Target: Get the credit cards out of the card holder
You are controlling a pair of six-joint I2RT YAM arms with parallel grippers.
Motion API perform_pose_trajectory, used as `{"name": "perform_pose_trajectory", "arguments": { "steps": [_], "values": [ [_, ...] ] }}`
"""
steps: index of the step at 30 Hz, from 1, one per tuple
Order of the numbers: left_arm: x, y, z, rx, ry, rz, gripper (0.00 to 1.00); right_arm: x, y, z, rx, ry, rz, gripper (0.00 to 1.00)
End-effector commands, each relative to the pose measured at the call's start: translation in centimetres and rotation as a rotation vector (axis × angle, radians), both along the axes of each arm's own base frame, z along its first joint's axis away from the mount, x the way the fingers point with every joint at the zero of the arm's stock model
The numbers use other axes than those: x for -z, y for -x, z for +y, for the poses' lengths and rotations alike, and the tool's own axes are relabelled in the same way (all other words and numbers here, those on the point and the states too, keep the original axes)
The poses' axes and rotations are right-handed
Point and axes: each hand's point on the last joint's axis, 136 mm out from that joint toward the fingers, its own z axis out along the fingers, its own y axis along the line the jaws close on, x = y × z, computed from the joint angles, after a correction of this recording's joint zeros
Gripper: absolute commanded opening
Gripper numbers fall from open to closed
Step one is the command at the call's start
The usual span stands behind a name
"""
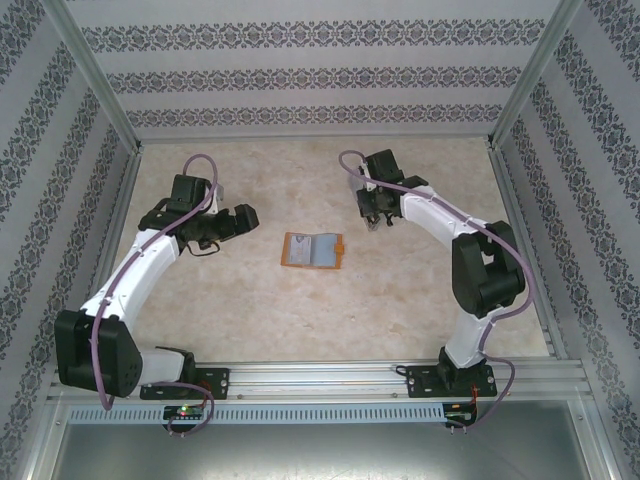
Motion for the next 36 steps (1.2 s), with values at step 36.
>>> {"name": "perform_pose_trajectory", "arguments": {
  "steps": [36],
  "values": [
    [1.6,-3.0,-1.3,0.065,0.044,0.039,1.00,3.4,-0.3,-1.8,-0.015,0.066,0.084,0.00]
  ]
}}
